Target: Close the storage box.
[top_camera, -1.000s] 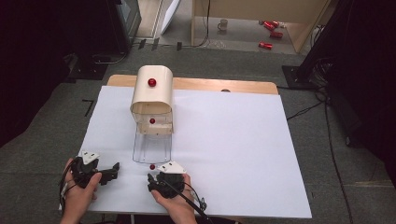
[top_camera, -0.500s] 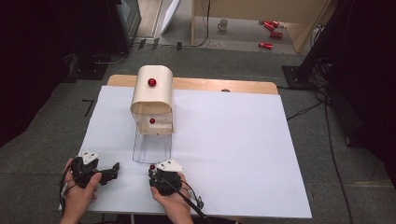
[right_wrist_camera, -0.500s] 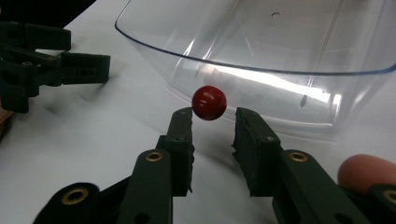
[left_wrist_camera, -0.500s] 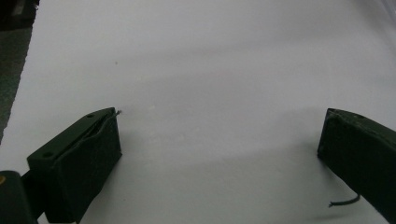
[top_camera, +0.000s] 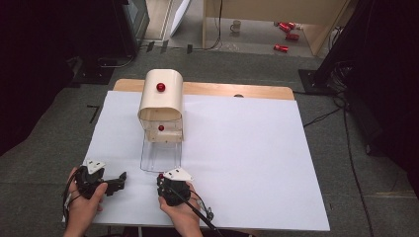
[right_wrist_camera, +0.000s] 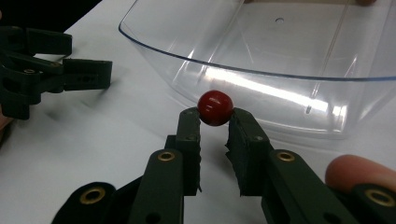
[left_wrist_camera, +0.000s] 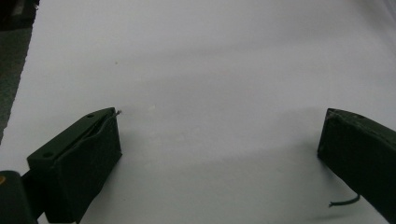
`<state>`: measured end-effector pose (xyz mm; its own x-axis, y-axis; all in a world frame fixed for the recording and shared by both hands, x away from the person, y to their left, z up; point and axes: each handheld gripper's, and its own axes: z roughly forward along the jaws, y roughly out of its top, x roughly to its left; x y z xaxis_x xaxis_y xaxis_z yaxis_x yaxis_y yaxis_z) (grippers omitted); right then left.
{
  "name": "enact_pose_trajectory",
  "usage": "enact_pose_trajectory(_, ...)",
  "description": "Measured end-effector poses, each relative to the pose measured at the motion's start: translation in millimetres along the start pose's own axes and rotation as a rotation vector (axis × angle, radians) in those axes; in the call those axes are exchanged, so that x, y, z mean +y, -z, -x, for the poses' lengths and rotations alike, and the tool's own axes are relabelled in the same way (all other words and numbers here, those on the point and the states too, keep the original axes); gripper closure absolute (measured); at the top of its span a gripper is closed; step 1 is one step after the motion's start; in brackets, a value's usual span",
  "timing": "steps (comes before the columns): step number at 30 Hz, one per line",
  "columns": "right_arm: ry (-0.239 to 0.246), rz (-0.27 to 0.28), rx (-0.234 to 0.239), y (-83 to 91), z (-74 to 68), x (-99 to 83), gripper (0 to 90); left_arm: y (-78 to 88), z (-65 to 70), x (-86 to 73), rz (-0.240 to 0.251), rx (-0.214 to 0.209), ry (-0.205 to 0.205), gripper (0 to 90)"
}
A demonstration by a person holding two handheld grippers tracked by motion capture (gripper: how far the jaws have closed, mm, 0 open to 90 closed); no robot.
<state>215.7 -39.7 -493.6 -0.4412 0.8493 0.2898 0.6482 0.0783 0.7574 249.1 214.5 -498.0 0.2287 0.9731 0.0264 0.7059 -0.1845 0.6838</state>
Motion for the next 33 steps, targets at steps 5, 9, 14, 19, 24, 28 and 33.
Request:
enact_pose_trajectory(5,0.008,0.010,-0.005,4.0,1.6,6.2,76.1,0.0,0.0,0.0,0.000,0.000,0.000,0.0)
enact_pose_trajectory(9,0.016,0.022,-0.009,6.3,3.7,13.4,76.3,0.0,0.1,0.0,0.000,0.001,0.000,0.0)
enact_pose_trajectory(14,0.030,0.026,-0.015,4.9,3.4,21.8,76.6,0.0,0.1,0.0,0.000,0.001,0.000,0.0)
enact_pose_trajectory(19,0.029,0.027,-0.018,-1.7,7.5,33.8,76.7,0.0,0.0,0.0,0.000,0.001,-0.001,0.0)
enact_pose_trajectory(24,0.038,0.021,-0.033,-11.8,11.6,40.1,76.8,0.0,0.0,0.0,0.000,0.001,-0.001,0.0)
enact_pose_trajectory(28,0.038,0.029,-0.042,-20.1,16.6,46.2,76.9,0.1,-0.1,0.1,-0.002,0.001,-0.002,0.0)
enact_pose_trajectory(33,0.034,0.022,-0.049,-26.9,18.7,54.1,76.9,0.0,-0.1,0.1,-0.001,0.001,-0.001,0.0)
